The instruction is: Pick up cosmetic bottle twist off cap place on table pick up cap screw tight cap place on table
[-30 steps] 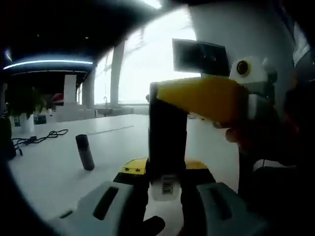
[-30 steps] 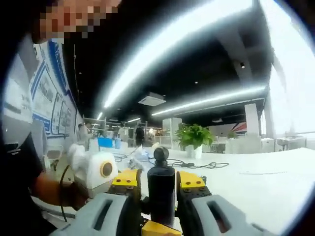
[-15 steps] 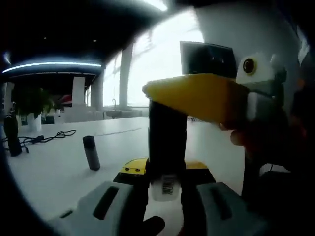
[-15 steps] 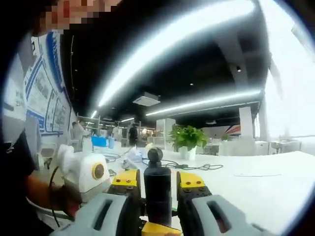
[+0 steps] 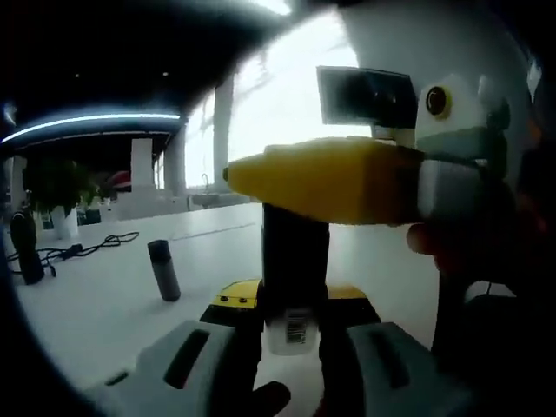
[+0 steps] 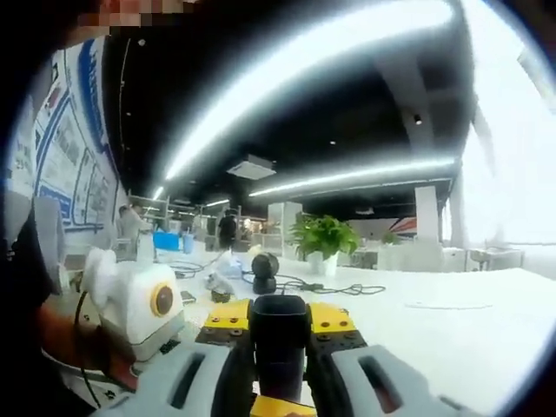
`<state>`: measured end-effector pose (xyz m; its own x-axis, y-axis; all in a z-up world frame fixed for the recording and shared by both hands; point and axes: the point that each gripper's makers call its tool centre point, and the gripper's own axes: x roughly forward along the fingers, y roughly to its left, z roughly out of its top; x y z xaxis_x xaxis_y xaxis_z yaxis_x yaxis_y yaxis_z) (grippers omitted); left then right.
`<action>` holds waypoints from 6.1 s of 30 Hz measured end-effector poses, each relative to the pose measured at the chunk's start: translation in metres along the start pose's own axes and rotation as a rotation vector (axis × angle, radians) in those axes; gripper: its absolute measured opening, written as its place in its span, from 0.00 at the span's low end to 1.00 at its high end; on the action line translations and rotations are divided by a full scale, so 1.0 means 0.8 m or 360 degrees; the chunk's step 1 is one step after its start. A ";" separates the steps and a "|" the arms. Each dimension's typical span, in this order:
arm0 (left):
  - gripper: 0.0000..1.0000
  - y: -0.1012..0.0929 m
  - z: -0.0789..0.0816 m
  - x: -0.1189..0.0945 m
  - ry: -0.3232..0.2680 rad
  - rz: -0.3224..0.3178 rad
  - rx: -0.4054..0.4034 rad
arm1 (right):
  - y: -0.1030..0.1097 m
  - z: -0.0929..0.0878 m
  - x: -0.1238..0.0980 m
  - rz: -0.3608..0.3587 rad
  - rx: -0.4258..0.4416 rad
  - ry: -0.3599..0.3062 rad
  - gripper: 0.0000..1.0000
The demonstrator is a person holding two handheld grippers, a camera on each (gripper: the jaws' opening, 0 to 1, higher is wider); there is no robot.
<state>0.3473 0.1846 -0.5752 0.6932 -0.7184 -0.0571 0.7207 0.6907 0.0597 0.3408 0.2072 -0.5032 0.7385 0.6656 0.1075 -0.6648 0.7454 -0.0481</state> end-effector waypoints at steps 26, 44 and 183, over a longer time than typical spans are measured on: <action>0.13 -0.012 0.010 -0.006 -0.0059 -0.0115 0.0025 | 0.010 0.007 -0.009 0.0118 0.0003 0.0010 0.14; 0.13 -0.038 0.020 -0.022 -0.0083 -0.0426 0.0027 | 0.029 0.021 -0.029 0.0380 -0.0021 -0.0026 0.12; 0.13 -0.017 0.019 -0.010 -0.0066 -0.0090 0.0030 | 0.000 0.021 -0.019 -0.0051 0.0035 -0.0032 0.15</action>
<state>0.3322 0.1797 -0.5604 0.6504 -0.7593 -0.0195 0.7582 0.6475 0.0765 0.3277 0.1964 -0.4884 0.7573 0.6403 0.1285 -0.6433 0.7653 -0.0222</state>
